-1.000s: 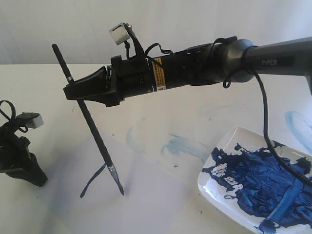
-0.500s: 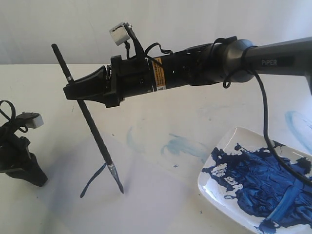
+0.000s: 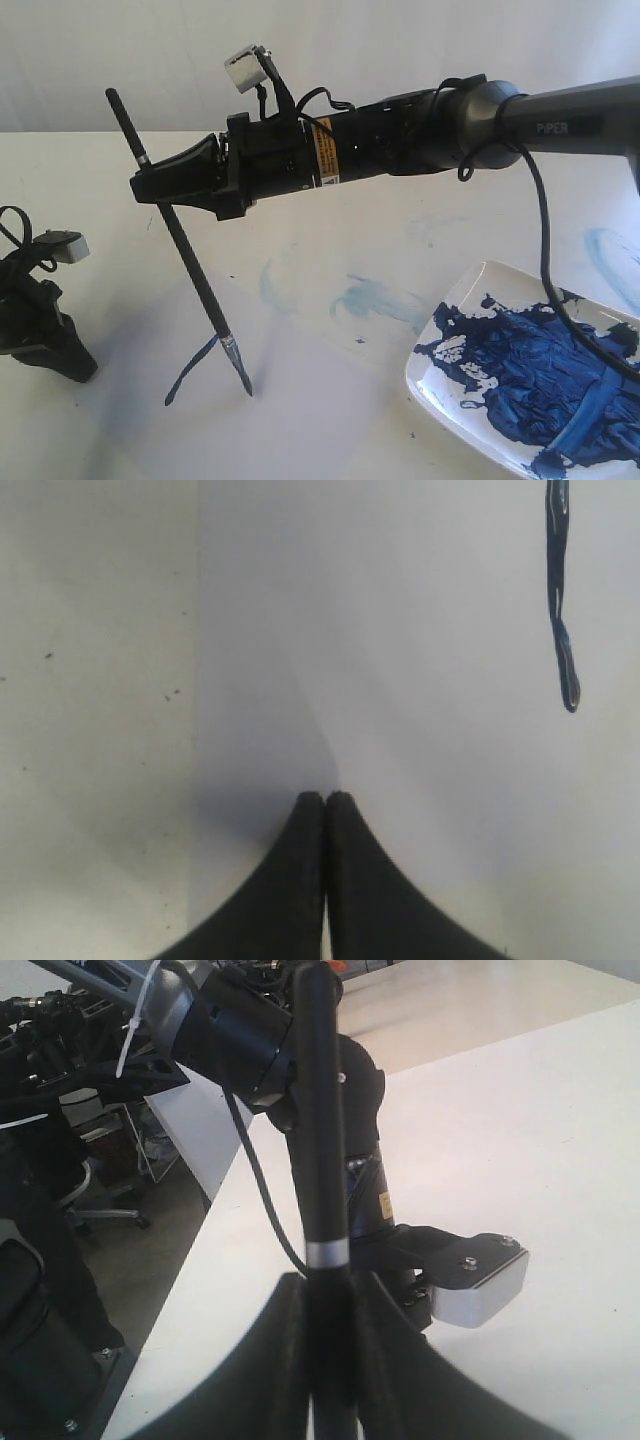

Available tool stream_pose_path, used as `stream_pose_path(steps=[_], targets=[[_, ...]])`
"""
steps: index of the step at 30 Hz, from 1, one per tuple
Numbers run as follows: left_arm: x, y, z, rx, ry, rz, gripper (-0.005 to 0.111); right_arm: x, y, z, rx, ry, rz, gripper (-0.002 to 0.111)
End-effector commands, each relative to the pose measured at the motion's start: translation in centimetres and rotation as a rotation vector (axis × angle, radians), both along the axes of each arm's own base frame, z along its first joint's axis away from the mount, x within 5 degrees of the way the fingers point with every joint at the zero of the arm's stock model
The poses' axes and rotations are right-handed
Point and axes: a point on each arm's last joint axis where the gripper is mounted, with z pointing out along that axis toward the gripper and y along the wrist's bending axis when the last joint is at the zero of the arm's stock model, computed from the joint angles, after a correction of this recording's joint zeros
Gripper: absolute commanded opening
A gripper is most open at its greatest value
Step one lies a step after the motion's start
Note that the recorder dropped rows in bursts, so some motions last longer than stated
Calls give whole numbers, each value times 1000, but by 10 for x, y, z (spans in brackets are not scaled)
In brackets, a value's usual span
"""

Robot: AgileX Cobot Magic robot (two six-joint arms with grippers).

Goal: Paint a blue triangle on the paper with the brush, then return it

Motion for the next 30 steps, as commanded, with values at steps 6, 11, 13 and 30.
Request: stream_pose_path(steps=[6,11,13,30], targets=[[-4,0,-1,-12,24,-2,0,-1,0,2,6,8,11,0],[-4,0,-1,-12,24,-2,0,-1,0,3,9,24,6,0],[-4,0,-1,-11,23,-1,0,-1,0,4,11,49,-1,0],[-4,0,-1,-11,23,-1,0,4,2,-7,-1,148,-24,0]])
